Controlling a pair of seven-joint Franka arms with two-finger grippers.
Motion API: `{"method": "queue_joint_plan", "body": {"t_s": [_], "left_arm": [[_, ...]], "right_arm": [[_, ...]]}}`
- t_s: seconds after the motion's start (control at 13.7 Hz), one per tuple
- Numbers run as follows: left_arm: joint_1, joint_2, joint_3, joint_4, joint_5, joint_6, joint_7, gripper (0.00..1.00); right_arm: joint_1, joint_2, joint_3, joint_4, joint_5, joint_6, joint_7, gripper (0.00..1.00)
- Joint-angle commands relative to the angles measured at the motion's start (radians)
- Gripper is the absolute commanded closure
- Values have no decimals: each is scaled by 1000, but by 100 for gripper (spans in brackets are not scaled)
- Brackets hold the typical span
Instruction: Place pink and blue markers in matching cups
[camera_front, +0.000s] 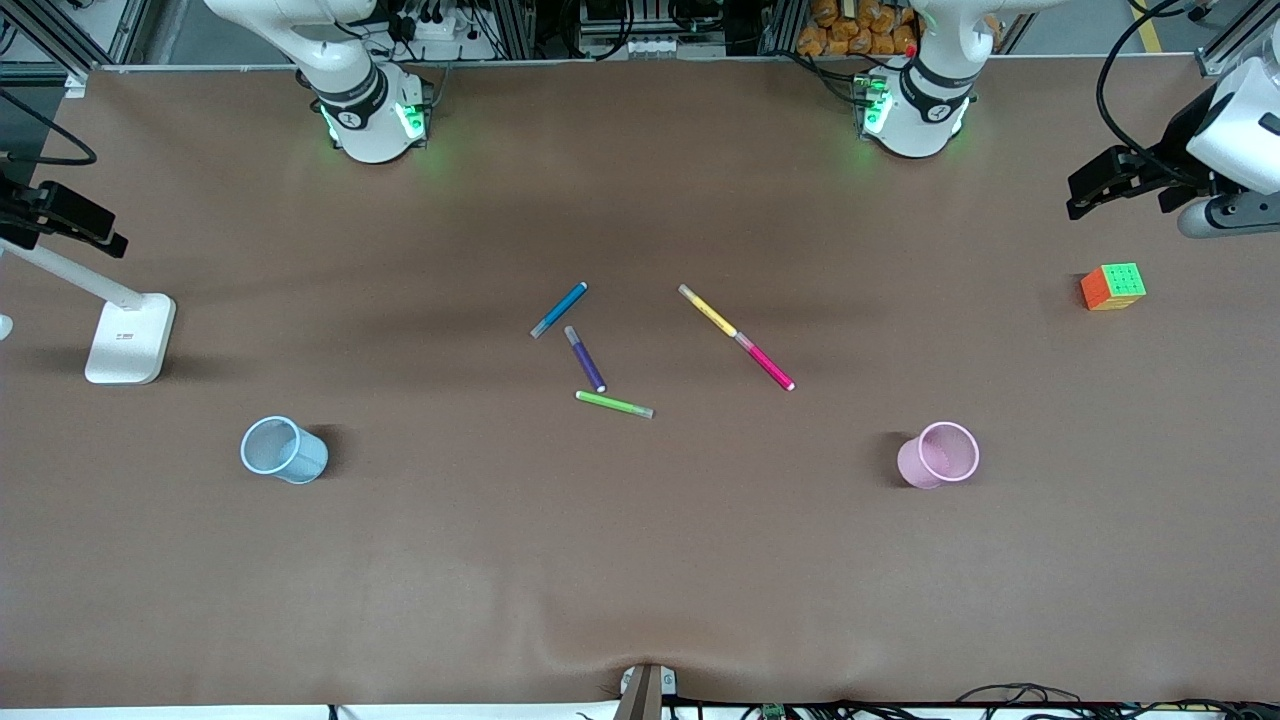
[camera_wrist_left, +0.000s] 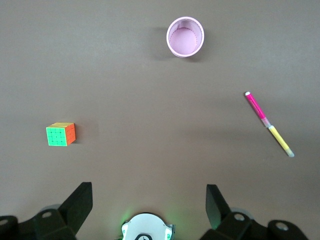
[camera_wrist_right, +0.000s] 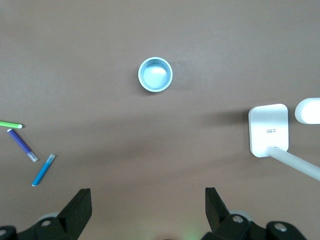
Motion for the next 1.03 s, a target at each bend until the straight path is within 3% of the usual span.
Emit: {"method": "queue_joint_plan", "body": {"t_s": [0.0,0.29,0.95], "left_arm": [[-1,6,-10,-9,-14,2,-39,0],[-14,12,-17,-53,-17,69,-82,0],[-18,118,-155,-94,-9,190,-353,0]], "right_arm": [[-8,8,7,19,17,-9,-10,0],[-13,8,7,19,17,-8,-10,0],[-19,8,6,19,37,-12,-12,0]]}}
